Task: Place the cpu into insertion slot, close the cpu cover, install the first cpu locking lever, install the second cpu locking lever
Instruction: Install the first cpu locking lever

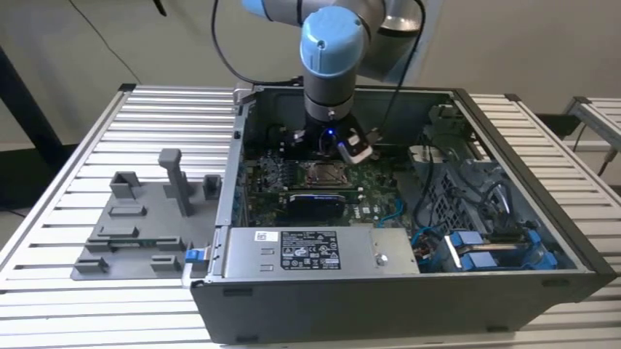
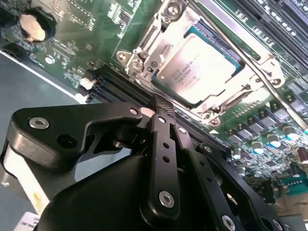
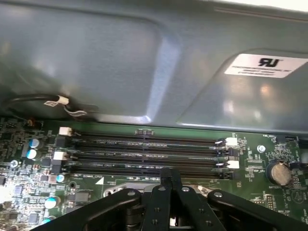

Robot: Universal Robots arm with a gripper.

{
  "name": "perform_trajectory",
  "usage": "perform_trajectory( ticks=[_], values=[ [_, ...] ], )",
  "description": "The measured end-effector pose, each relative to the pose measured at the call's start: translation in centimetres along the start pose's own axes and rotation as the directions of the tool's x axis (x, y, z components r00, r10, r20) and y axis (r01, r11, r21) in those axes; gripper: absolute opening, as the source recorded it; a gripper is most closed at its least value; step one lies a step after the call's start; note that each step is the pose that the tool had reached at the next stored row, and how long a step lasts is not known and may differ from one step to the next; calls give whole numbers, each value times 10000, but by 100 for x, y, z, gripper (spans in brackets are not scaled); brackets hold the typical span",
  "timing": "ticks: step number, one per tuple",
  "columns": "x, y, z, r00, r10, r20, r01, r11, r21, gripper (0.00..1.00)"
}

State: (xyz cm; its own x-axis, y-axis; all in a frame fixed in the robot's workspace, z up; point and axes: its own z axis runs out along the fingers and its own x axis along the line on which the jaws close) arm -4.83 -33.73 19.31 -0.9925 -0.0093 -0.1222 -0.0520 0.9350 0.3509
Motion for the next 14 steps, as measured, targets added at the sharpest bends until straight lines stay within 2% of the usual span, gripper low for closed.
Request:
perform_trajectory(
  ticks=[7, 11, 14],
  values=[
    [-53, -2, 2, 10000, 1, -8, -1, 10000, -10, 11],
    [-44, 29, -84, 10000, 2, -13, -2, 10000, -14, 11],
    [39, 42, -146, 10000, 4, -13, -4, 10000, -15, 11]
  ],
)
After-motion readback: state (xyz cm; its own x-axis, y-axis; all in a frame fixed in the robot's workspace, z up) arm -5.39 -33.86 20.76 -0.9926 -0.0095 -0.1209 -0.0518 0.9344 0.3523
